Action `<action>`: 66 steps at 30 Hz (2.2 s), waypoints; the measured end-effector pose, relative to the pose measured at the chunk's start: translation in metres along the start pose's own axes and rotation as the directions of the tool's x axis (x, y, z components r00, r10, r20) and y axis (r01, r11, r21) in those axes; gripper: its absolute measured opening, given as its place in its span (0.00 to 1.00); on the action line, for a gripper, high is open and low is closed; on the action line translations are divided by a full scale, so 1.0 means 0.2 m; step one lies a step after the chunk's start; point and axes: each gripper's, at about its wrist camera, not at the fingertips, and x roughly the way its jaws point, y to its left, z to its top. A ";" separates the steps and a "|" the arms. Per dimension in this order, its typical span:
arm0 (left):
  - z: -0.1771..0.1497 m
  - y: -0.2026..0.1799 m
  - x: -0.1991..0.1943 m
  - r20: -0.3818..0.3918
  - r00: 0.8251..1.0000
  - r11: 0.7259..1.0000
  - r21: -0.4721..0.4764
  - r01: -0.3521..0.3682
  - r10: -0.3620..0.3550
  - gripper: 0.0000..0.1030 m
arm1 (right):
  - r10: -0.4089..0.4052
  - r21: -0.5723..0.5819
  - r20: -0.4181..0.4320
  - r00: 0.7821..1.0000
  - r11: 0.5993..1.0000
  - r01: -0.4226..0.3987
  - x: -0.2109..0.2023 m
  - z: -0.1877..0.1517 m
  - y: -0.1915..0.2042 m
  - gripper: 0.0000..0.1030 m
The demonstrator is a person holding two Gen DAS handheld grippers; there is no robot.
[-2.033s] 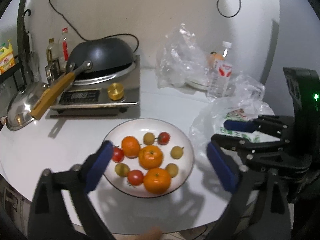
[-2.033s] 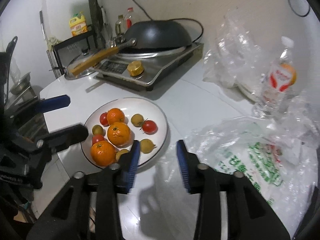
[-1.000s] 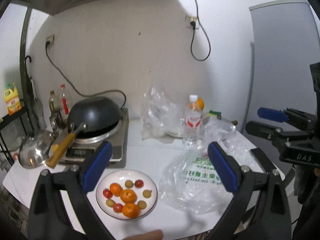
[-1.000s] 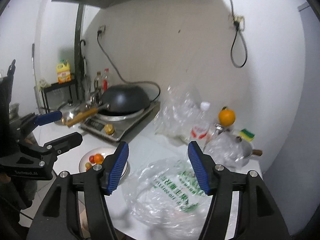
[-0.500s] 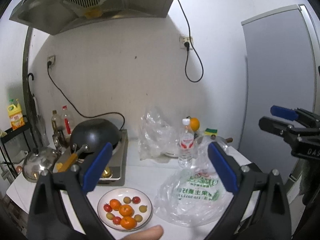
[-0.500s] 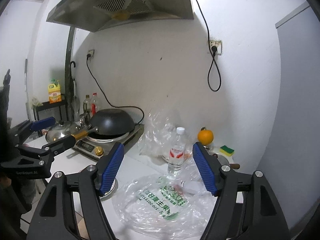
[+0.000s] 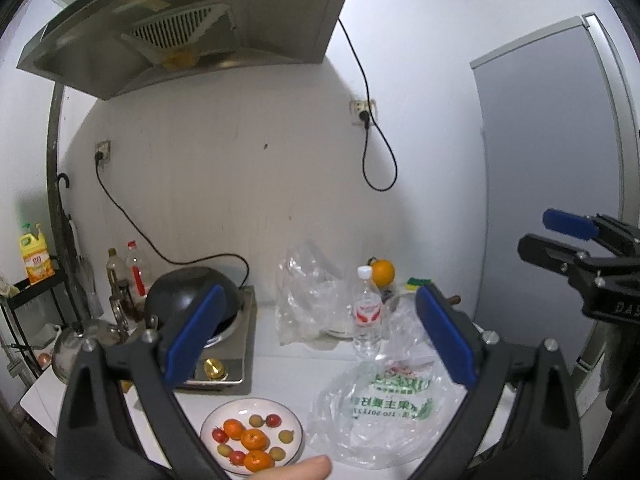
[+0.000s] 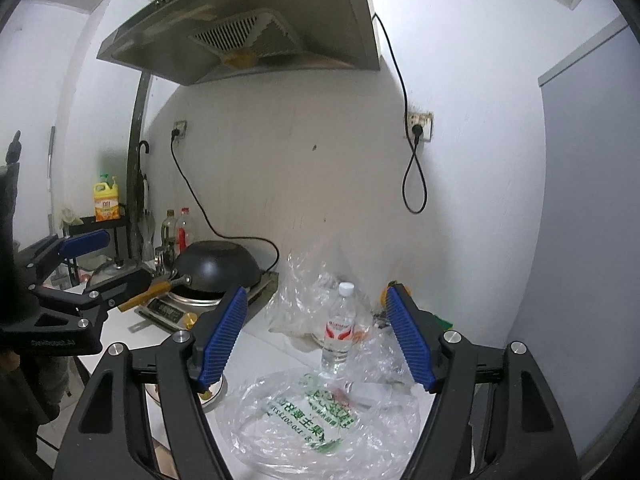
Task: Organize fruits
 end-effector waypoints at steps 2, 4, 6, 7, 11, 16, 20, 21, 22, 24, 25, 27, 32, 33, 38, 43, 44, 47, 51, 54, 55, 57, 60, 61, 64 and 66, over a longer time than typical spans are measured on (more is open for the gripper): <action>0.02 0.00 -0.02 0.011 1.000 1.000 -0.002 -0.003 0.003 0.95 | -0.006 -0.001 0.010 1.000 1.000 0.006 -0.02 0.01 -0.01 0.73; 0.03 -0.01 -0.03 0.023 1.000 1.000 -0.005 -0.002 0.002 0.95 | -0.012 -0.005 0.020 1.000 1.000 0.012 -0.04 0.03 -0.01 0.73; 0.04 -0.02 -0.05 0.037 0.999 1.000 -0.002 -0.001 0.001 0.95 | -0.016 -0.007 0.031 0.999 1.000 0.016 -0.06 0.04 -0.02 0.73; 0.05 -0.02 -0.06 0.043 0.999 1.000 0.000 -0.001 0.001 0.95 | -0.017 -0.008 0.037 0.999 1.000 0.018 -0.06 0.05 -0.02 0.73; 0.07 -0.03 -0.09 0.061 0.998 1.000 0.003 0.002 -0.002 0.95 | -0.026 -0.008 0.056 0.998 1.000 0.027 -0.09 0.06 -0.02 0.73; 0.11 -0.04 -0.15 0.096 0.995 1.000 -0.007 0.006 -0.005 0.95 | -0.034 -0.002 0.074 0.997 0.999 0.035 -0.12 0.08 -0.03 0.74; 0.13 -0.05 -0.18 0.117 0.993 1.000 -0.008 0.004 -0.003 0.95 | -0.037 -0.003 0.083 0.996 0.999 0.038 -0.14 0.09 -0.03 0.74; 0.13 -0.05 -0.18 0.117 0.993 1.000 -0.010 0.007 -0.005 0.95 | -0.037 -0.004 0.084 0.996 0.999 0.037 -0.14 0.09 -0.03 0.74; 0.13 -0.05 -0.18 0.117 0.993 1.000 -0.012 0.010 -0.009 0.95 | -0.037 -0.005 0.084 0.996 0.999 0.038 -0.14 0.09 -0.02 0.74; 0.13 -0.05 -0.19 0.116 0.993 1.000 -0.012 0.010 -0.009 0.95 | -0.037 -0.006 0.079 0.996 0.999 0.037 -0.13 0.09 -0.02 0.74; 0.13 -0.05 -0.19 0.117 0.993 1.000 -0.012 0.012 -0.011 0.95 | -0.037 -0.007 0.077 0.996 0.999 0.037 -0.13 0.09 -0.02 0.74; 0.13 -0.04 -0.19 0.118 0.993 1.000 -0.016 0.012 -0.010 0.95 | -0.036 -0.008 0.078 0.996 0.999 0.037 -0.13 0.09 -0.02 0.74; 0.12 -0.02 -0.18 0.124 0.992 0.999 -0.036 -0.001 0.006 0.95 | -0.036 -0.006 0.073 0.997 0.999 0.037 -0.13 0.09 -0.02 0.75; 0.12 -0.02 -0.18 0.122 0.993 0.999 -0.039 0.000 0.005 0.95 | -0.036 -0.005 0.070 0.997 0.999 0.036 -0.13 0.09 -0.02 0.75; 0.11 -0.02 -0.15 0.114 0.994 0.999 -0.036 0.001 0.003 0.95 | -0.034 -0.007 0.057 0.998 0.999 0.035 -0.10 0.09 -0.02 0.75; 0.11 -0.02 -0.13 0.109 0.994 0.999 -0.040 0.000 0.004 0.95 | -0.030 -0.015 0.045 0.999 0.999 0.030 -0.07 0.09 -0.01 0.75; 0.11 -0.02 -0.12 0.108 0.994 0.999 -0.041 0.000 0.005 0.95 | -0.028 -0.016 0.045 0.999 0.999 0.029 -0.06 0.09 -0.01 0.75; 0.11 -0.01 -0.11 0.104 0.995 0.999 -0.045 -0.001 0.005 0.95 | -0.028 -0.014 0.039 0.999 0.999 0.029 -0.05 0.08 -0.02 0.75; 0.09 -0.02 -0.09 0.090 0.996 0.999 -0.037 0.000 0.004 0.95 | -0.025 -0.012 0.029 0.999 1.000 0.026 -0.02 0.08 -0.02 0.75; 0.09 -0.01 -0.07 0.089 0.996 0.999 -0.039 -0.005 0.009 0.95 | -0.021 -0.014 0.025 0.999 1.000 0.022 -0.01 0.07 -0.02 0.75; 0.09 -0.02 -0.07 0.087 0.996 0.999 -0.034 -0.012 0.015 0.95 | -0.021 -0.013 0.024 1.000 1.000 0.021 0.00 0.07 -0.02 0.75; 0.09 -0.02 -0.06 0.085 0.996 0.999 -0.030 -0.022 0.025 0.95 | -0.019 -0.013 0.024 1.000 1.000 0.019 0.00 0.07 -0.02 0.75; 0.08 -0.02 -0.05 0.083 0.996 0.999 -0.037 -0.025 0.028 0.95 | -0.020 -0.006 0.024 1.000 1.000 0.020 0.00 0.07 -0.02 0.75; 0.08 -0.02 -0.05 0.082 0.996 0.999 -0.037 -0.026 0.029 0.95 | -0.020 -0.006 0.024 1.000 1.000 0.020 0.00 0.07 -0.02 0.75; 0.08 -0.03 -0.04 0.076 0.997 0.999 -0.037 -0.027 0.030 0.95 | -0.019 -0.005 0.024 1.000 1.000 0.019 0.01 0.07 -0.02 0.75; 0.07 -0.03 -0.03 0.074 0.997 0.999 -0.038 -0.023 0.025 0.95 | -0.019 -0.005 0.024 1.000 1.000 0.019 0.01 0.07 -0.02 0.75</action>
